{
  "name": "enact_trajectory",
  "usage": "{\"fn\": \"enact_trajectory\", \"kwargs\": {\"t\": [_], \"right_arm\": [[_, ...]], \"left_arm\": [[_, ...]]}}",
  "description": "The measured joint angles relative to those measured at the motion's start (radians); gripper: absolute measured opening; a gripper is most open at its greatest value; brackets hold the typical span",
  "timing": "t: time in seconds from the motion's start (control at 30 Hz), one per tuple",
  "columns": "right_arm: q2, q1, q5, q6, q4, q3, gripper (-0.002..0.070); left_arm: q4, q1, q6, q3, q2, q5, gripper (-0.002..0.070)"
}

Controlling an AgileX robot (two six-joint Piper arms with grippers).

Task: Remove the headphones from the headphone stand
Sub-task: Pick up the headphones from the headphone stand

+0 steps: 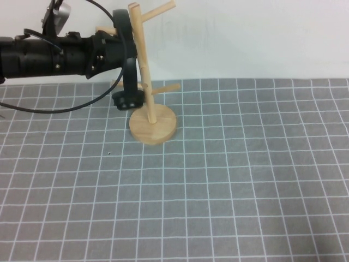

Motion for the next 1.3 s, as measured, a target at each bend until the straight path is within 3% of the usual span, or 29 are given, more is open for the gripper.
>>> {"fn": "enact_trajectory", "kwargs": {"t": [0.4,1.3], "right_arm": [[0.000,0.000,0.000,0.000,0.000,0.000,-0.0009],[0.000,0.000,0.000,0.000,0.000,0.000,-0.0009]], "left_arm": [[0.115,0.000,0.056,-0.006,-0.047,-0.096,0.0475],[0.125,-0.072,0.165,-0.007,-0.057,-0.253,0.0475]]}}
